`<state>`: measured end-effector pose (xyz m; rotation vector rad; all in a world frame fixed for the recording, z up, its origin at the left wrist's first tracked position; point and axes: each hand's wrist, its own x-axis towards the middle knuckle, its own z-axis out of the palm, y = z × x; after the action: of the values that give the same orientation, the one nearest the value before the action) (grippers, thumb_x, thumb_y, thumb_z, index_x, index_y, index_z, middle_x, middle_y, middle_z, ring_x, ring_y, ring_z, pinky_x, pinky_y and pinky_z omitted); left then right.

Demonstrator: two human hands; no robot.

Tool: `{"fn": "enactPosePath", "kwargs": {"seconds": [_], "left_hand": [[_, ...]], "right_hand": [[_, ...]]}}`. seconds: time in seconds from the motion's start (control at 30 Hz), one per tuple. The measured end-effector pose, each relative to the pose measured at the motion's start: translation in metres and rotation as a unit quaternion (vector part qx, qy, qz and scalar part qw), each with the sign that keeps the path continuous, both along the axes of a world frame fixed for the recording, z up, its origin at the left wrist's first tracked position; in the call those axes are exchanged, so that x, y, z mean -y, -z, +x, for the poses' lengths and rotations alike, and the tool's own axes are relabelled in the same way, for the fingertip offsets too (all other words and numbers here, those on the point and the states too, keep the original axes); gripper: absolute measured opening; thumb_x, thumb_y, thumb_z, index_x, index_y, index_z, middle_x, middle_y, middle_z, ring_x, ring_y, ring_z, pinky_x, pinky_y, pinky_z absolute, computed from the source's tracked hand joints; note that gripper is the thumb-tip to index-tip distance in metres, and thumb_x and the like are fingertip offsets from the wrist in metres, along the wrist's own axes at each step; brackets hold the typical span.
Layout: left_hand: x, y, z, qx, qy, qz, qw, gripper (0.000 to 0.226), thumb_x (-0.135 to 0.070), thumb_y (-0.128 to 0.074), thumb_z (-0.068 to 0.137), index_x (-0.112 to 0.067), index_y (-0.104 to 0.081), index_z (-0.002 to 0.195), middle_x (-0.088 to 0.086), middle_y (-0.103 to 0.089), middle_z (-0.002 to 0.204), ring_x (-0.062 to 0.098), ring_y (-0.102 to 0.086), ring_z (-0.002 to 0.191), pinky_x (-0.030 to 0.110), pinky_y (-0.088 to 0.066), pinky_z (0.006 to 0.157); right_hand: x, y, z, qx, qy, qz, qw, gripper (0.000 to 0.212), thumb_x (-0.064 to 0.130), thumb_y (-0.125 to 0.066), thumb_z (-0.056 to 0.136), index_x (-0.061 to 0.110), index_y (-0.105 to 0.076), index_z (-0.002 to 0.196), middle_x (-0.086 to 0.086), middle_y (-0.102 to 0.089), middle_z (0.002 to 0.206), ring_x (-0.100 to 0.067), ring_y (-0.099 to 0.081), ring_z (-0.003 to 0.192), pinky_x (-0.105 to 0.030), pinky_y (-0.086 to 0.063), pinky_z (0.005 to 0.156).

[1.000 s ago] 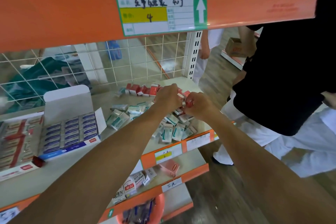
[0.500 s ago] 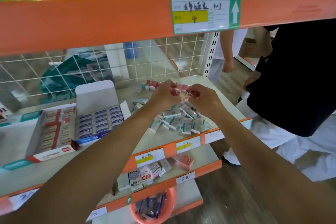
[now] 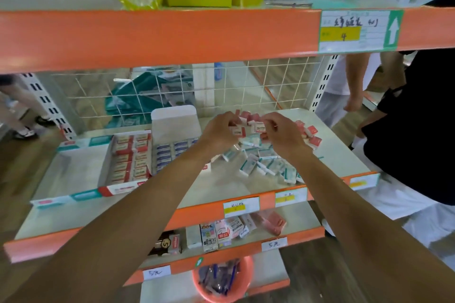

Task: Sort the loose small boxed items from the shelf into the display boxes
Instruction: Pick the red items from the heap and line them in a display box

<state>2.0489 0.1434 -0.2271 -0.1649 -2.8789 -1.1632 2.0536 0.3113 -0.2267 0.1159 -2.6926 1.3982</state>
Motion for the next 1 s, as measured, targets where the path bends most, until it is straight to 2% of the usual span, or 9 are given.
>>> {"fn": "enactPosePath", "kwargs": {"seconds": [0.17,0.27,0.4,0.57,0.63,0.73,0.83,0.93,1.0], "left_hand": [[0.029,-0.001,0.005,-0.003,-0.009,-0.008,1.000,0.034,-0.008,-0.073,0.076,-0.016,-0.068,0.109,0.000,-0.067,0.104,0.013,-0.060,0.091,0.018,-0.044,0.076],[0.047,-0.004,0.012,-0.016,-0.018,-0.017,1.000,0.027,-0.013,-0.073,0.077,-0.018,-0.068,0.103,-0.006,-0.062,0.095,0.008,-0.055,0.084,0.016,-0.039,0.070],[0.072,-0.007,0.020,-0.048,-0.018,-0.049,0.997,0.026,-0.003,-0.067,0.075,-0.018,-0.064,0.097,-0.006,-0.055,0.094,0.009,-0.048,0.085,0.013,-0.032,0.065],[0.103,-0.009,0.030,-0.064,-0.034,-0.090,0.993,0.031,-0.010,-0.074,0.073,-0.020,-0.059,0.099,-0.004,-0.060,0.098,0.013,-0.053,0.089,0.023,-0.042,0.075],[0.115,-0.008,0.033,-0.069,-0.046,-0.104,0.991,0.030,-0.013,-0.075,0.074,-0.021,-0.059,0.097,-0.004,-0.060,0.099,0.013,-0.053,0.090,0.023,-0.046,0.076],[0.136,-0.007,0.038,-0.065,-0.064,-0.130,0.987,0.027,-0.022,-0.076,0.076,-0.022,-0.063,0.100,-0.005,-0.060,0.101,0.012,-0.053,0.088,0.021,-0.045,0.073],[0.157,-0.007,0.045,-0.048,-0.074,-0.129,0.988,0.028,-0.027,-0.075,0.078,-0.021,-0.066,0.104,-0.005,-0.063,0.105,0.015,-0.057,0.089,0.022,-0.047,0.071],[0.173,-0.007,0.052,-0.041,-0.075,-0.135,0.987,0.030,-0.029,-0.074,0.081,-0.020,-0.067,0.108,-0.003,-0.066,0.111,0.017,-0.061,0.089,0.029,-0.055,0.078],[0.182,-0.008,0.057,-0.043,-0.077,-0.142,0.986,0.029,-0.031,-0.072,0.082,-0.021,-0.068,0.109,-0.002,-0.067,0.111,0.017,-0.061,0.087,0.030,-0.055,0.079]], "right_hand": [[0.026,-0.005,0.001,-0.002,-0.019,0.050,0.999,0.029,0.009,-0.063,0.085,0.018,-0.067,0.112,-0.004,-0.069,0.094,-0.018,-0.065,0.086,-0.031,-0.053,0.082],[0.046,-0.006,0.000,-0.011,-0.033,0.042,0.998,0.033,0.009,-0.070,0.081,0.014,-0.067,0.113,-0.007,-0.069,0.106,-0.021,-0.066,0.096,-0.033,-0.051,0.091],[0.071,-0.002,-0.002,-0.031,-0.060,0.041,0.997,0.031,0.006,-0.072,0.079,0.017,-0.063,0.107,-0.001,-0.065,0.102,-0.013,-0.062,0.088,-0.011,-0.046,0.075],[0.102,0.003,-0.001,-0.081,-0.105,0.087,0.987,0.032,0.007,-0.073,0.076,0.014,-0.062,0.105,-0.002,-0.064,0.099,-0.017,-0.061,0.088,-0.030,-0.052,0.080],[0.113,0.003,0.000,-0.104,-0.119,0.111,0.981,0.032,0.007,-0.074,0.076,0.010,-0.063,0.106,-0.004,-0.064,0.100,-0.017,-0.060,0.086,-0.027,-0.049,0.076],[0.129,-0.001,0.003,-0.141,-0.153,0.144,0.968,0.026,0.009,-0.075,0.076,0.005,-0.069,0.101,-0.007,-0.066,0.094,-0.012,-0.057,0.077,-0.012,-0.042,0.064],[0.147,-0.002,0.006,-0.155,-0.177,0.178,0.955,0.028,0.014,-0.074,0.079,0.007,-0.069,0.106,-0.005,-0.060,0.098,-0.013,-0.054,0.085,-0.014,-0.038,0.067],[0.168,0.000,0.008,-0.156,-0.195,0.187,0.950,0.030,0.014,-0.074,0.079,0.007,-0.067,0.107,-0.004,-0.059,0.105,-0.015,-0.056,0.095,-0.007,-0.037,0.069],[0.181,0.002,0.009,-0.147,-0.204,0.191,0.949,0.030,0.014,-0.074,0.079,0.008,-0.065,0.107,-0.008,-0.061,0.111,-0.020,-0.059,0.100,-0.017,-0.046,0.075]]}}
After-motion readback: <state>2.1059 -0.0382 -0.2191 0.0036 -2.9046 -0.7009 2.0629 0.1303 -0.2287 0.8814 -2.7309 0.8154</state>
